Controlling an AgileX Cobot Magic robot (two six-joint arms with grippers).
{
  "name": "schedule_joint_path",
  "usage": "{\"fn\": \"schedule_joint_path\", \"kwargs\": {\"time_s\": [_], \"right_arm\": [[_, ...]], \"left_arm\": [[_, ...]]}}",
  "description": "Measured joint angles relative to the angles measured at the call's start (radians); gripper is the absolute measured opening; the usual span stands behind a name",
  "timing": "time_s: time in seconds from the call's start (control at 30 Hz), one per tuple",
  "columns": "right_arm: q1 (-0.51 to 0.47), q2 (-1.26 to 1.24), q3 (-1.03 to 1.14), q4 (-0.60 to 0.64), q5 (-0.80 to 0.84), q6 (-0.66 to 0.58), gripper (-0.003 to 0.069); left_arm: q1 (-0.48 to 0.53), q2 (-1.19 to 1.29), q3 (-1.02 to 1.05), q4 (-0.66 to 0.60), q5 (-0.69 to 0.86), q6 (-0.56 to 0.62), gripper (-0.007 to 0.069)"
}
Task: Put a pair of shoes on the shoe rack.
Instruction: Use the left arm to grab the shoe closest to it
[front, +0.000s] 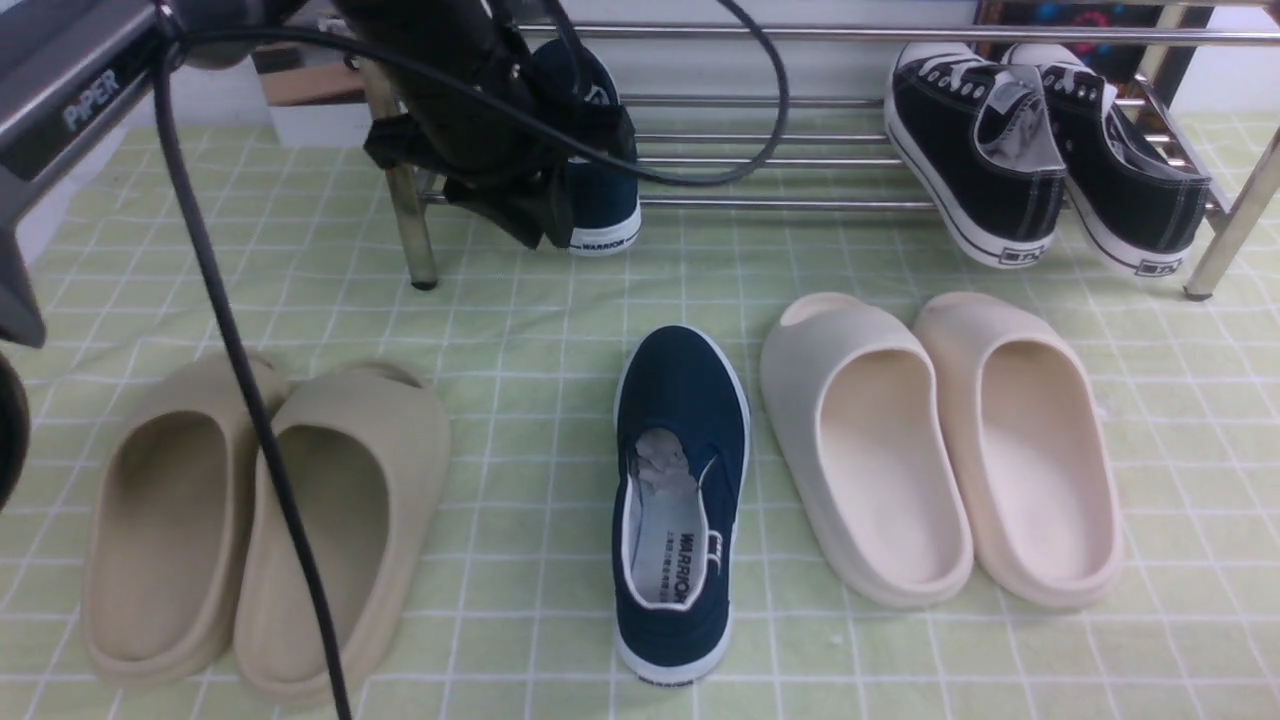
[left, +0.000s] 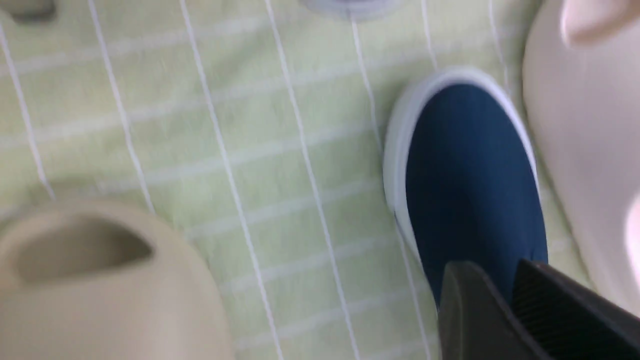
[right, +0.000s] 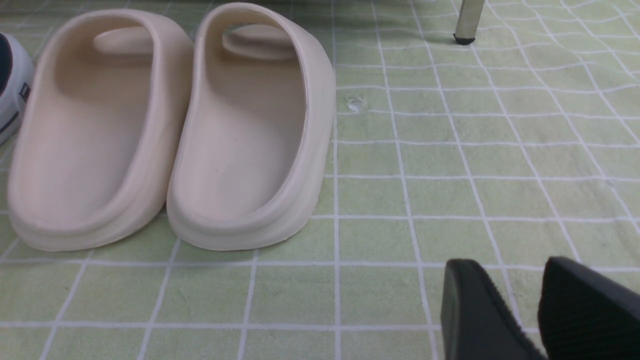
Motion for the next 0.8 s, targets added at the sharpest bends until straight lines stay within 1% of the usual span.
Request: {"fn": "schedule_joint_path", "kwargs": {"time_s": [0.07,0.1,0.17,0.23,0.3,0.37,0.47,0.53,0.57,0.6,0.67,0.7,0.73,0.77,0.8], "right_arm": [[0.000,0.000,0.000,0.000,0.000,0.000,0.0239],[0.000,0.000,0.000,0.000,0.000,0.000,0.0239],[0.000,0.000,0.000,0.000,0.000,0.000,0.0239],[0.000,0.000,0.000,0.000,0.000,0.000,0.0239],[0.000,0.000,0.000,0.000,0.000,0.000,0.0239],[0.000,0.000,0.000,0.000,0.000,0.000,0.0239],[0.000,0.000,0.000,0.000,0.000,0.000,0.0239],[0.000,0.000,0.000,0.000,0.000,0.000,0.0239],[0.000,0.000,0.000,0.000,0.000,0.000,0.0239],[0.000,0.000,0.000,0.000,0.000,0.000,0.0239],[0.000,0.000,0.000,0.000,0.000,0.000,0.0239],[0.000,0.000,0.000,0.000,0.000,0.000,0.0239],[0.000,0.000,0.000,0.000,0.000,0.000,0.0239],[0.000,0.000,0.000,0.000,0.000,0.000,0.0239],[0.000,0.000,0.000,0.000,0.000,0.000,0.0239]], "left_arm": [[-0.004,-0.032,0.058,-0.004,0.000,-0.012,0.0143],[-0.013,-0.083,0.161,-0.011,-0.001,-0.023,0.0145],[-0.029,-0.123,0.250,-0.017,-0.004,-0.028,0.0150],[-0.063,-0.158,0.390,-0.034,-0.069,-0.045,0.0164],[-0.092,-0.174,0.484,-0.051,-0.143,-0.064,0.0183],[-0.127,-0.176,0.556,-0.061,-0.217,-0.077,0.0223],[-0.188,-0.175,0.640,-0.066,-0.328,-0.082,0.0304],[-0.220,-0.173,0.667,-0.051,-0.388,-0.083,0.0335],[-0.222,-0.171,0.668,-0.048,-0.393,-0.084,0.0335],[-0.237,-0.162,0.675,-0.023,-0.422,-0.101,0.0323],[-0.245,-0.140,0.681,0.023,-0.460,-0.154,0.0241],[-0.245,-0.138,0.681,0.027,-0.463,-0.160,0.0230],[-0.245,-0.124,0.683,0.049,-0.488,-0.197,0.0143],[-0.245,-0.115,0.683,0.058,-0.500,-0.223,0.0074],[-0.246,-0.112,0.684,0.065,-0.504,-0.241,0.0021]]}}
